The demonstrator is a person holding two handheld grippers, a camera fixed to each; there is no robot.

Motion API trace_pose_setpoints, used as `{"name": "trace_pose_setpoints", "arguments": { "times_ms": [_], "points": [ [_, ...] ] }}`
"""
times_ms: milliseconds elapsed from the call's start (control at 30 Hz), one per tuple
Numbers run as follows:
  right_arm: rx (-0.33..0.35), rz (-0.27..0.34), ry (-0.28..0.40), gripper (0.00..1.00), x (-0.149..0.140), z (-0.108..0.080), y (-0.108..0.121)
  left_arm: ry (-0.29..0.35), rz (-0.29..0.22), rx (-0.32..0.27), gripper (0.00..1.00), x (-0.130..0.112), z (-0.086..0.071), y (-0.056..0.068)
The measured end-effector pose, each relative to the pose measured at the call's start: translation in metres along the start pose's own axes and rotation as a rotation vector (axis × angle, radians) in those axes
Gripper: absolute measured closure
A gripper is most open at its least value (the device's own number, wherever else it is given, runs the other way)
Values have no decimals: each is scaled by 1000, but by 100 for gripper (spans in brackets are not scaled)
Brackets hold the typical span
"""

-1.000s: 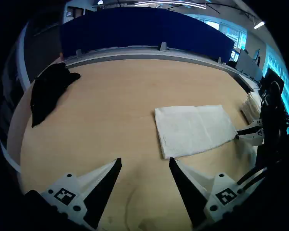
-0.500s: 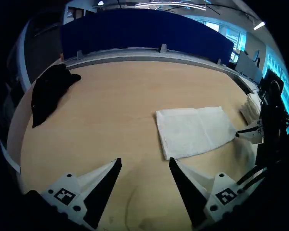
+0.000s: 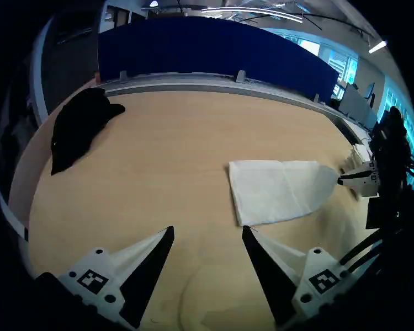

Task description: Fold towel

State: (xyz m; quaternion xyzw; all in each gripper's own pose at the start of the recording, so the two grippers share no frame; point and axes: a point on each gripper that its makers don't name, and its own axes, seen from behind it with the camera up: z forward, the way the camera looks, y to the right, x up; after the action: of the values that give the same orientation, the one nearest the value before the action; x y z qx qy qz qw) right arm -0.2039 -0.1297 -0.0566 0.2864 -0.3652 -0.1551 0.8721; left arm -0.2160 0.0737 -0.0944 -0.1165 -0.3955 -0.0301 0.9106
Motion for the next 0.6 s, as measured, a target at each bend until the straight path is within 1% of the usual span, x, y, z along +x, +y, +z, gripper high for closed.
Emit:
{"name": "trace_pose_setpoints", "arguments": {
  "times_ms": [200, 400, 500, 600],
  "points": [
    [12, -100, 35, 97, 47, 1, -11, 11, -30, 10, 9, -5, -13, -10],
    [43, -182, 85, 97, 97, 4, -34, 22, -62, 26, 9, -11, -25, -22],
    [65, -216, 100, 97, 115, 5, -47, 29, -79, 33, 9, -14, -31, -28],
    [87, -251, 101, 97, 124, 11, -61, 35, -92, 38, 9, -16, -37, -32]
  ]
}}
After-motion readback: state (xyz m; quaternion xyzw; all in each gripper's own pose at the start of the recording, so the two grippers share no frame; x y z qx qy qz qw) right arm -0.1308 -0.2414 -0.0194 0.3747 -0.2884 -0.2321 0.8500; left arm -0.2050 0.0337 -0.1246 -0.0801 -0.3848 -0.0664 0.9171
